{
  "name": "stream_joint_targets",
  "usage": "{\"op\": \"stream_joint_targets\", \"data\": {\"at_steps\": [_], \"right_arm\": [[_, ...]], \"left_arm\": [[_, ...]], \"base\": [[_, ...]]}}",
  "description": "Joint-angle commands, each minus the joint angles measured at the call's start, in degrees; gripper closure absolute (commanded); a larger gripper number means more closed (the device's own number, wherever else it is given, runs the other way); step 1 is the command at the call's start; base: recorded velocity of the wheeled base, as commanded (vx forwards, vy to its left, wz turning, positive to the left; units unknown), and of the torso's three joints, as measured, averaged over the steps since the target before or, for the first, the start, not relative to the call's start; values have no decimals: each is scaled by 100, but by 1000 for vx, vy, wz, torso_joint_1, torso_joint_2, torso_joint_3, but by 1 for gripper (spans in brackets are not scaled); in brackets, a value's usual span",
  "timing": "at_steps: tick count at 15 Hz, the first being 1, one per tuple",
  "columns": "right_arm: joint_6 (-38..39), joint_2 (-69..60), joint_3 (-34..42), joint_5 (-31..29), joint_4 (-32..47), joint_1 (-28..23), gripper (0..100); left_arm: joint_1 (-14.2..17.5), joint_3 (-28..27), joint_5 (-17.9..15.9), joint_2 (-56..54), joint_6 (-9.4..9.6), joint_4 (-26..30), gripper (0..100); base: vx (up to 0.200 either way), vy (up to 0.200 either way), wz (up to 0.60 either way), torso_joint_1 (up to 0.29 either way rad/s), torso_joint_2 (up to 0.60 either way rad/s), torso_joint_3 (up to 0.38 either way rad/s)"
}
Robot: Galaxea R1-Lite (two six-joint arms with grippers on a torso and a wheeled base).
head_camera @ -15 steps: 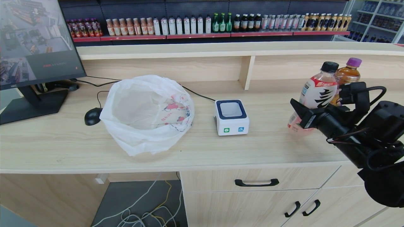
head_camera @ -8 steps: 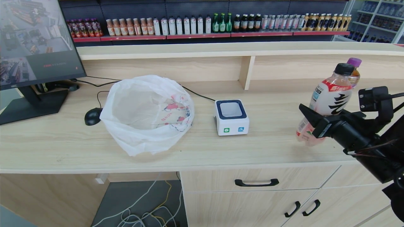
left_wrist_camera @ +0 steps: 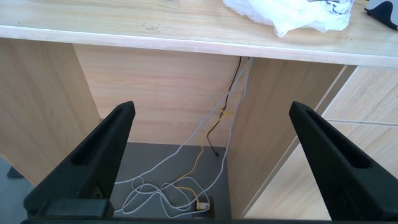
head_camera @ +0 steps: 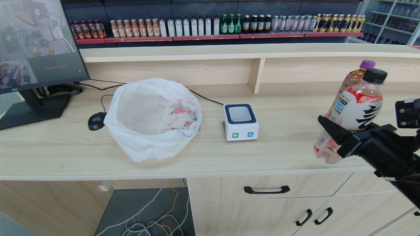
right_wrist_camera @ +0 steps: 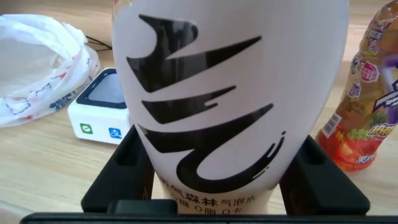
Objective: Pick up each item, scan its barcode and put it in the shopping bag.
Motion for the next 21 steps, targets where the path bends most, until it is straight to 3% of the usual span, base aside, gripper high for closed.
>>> {"op": "stream_joint_targets", "data": {"at_steps": [1,3,6,9,18,21], "right_arm": [[-17,-368,327,13,7,394,100],[-8,-518,565,30,25,649,100],[106,-702,1057,540,16,1326,100],[440,-571,855,558,-10,1923,100],[3375,-448,758,672,-19,2653,100],[4131,-404,740,681,-177,3224,100]], "left_arm": [[6,0,3,0,-2,0,0],[6,0,3,0,-2,0,0],[6,0,3,0,-2,-9,0],[6,0,3,0,-2,0,0],[6,0,3,0,-2,0,0],[6,0,3,0,-2,0,0]], "base": [[0,0,0,0,0,0],[0,0,0,0,0,0],[0,0,0,0,0,0],[0,0,0,0,0,0],[0,0,0,0,0,0],[0,0,0,0,0,0]]}}
